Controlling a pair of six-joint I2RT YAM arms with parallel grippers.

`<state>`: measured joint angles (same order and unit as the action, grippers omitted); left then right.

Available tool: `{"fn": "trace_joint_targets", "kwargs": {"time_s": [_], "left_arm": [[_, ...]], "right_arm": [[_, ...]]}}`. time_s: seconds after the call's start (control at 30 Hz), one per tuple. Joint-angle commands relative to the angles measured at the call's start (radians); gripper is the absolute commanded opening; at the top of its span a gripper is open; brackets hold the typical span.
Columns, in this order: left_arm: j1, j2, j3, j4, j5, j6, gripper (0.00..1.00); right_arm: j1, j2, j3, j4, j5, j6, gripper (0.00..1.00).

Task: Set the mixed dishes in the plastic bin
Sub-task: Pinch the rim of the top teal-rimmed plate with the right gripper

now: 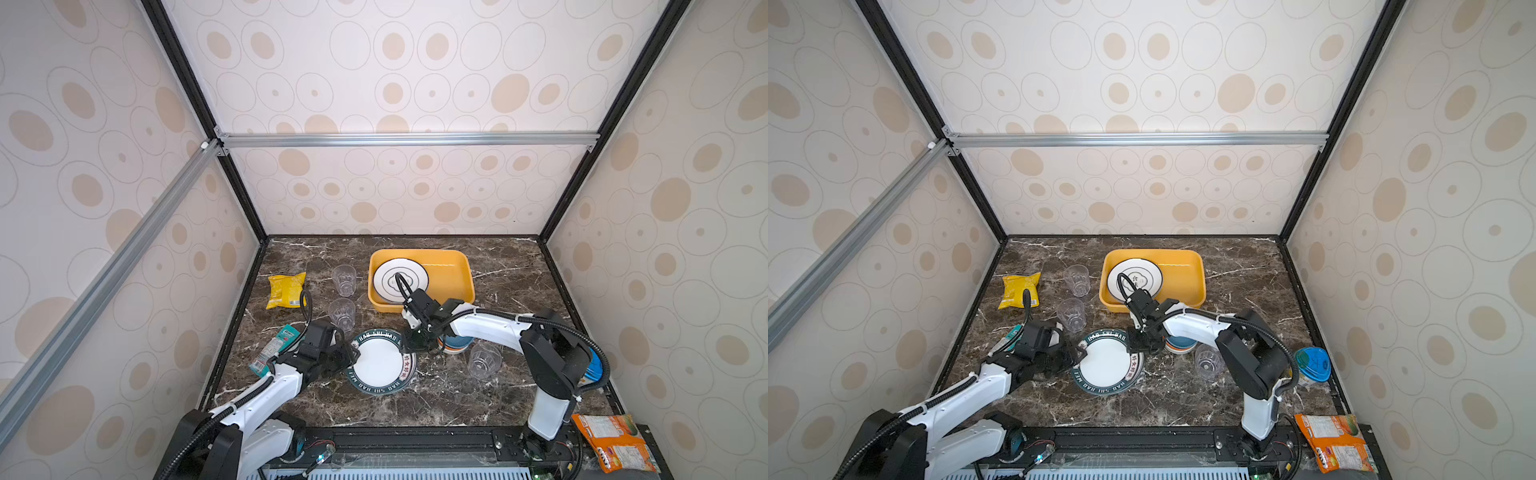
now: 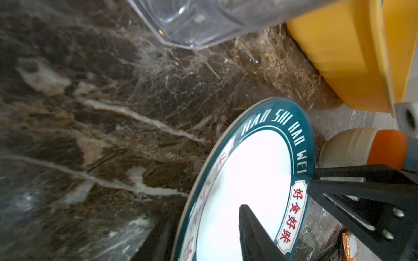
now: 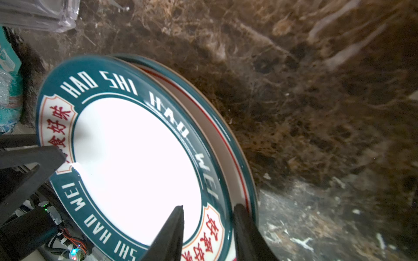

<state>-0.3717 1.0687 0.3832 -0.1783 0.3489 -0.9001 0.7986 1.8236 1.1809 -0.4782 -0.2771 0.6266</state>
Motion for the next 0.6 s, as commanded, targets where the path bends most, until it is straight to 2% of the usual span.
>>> {"fn": "trace_joint_targets", "kwargs": {"time_s": [0.0, 0.17, 0.27, 0.43, 0.57], "left_arm": [[-0.008, -0.014, 0.004, -0.023, -0.011, 0.01, 0.44], [-0.008, -0.022, 0.014, -0.065, -0.034, 0.024, 0.57], [-0.009, -0.033, 0.017, -0.08, -0.043, 0.026, 0.61], [-0.009, -0.042, 0.019, -0.095, -0.056, 0.025, 0.6], [-0.008, -0.044, 0.022, -0.102, -0.061, 0.024, 0.58]], "right_arm": [[0.014, 0.017, 0.023, 0.0, -0.012, -0.002, 0.39], [0.014, 0.018, 0.022, 0.007, -0.018, -0.001, 0.38], [0.014, 0.018, 0.019, 0.015, -0.024, -0.002, 0.39], [0.016, 0.018, 0.019, 0.025, -0.034, -0.002, 0.4], [0.016, 0.022, 0.019, 0.029, -0.04, -0.001, 0.34]]}}
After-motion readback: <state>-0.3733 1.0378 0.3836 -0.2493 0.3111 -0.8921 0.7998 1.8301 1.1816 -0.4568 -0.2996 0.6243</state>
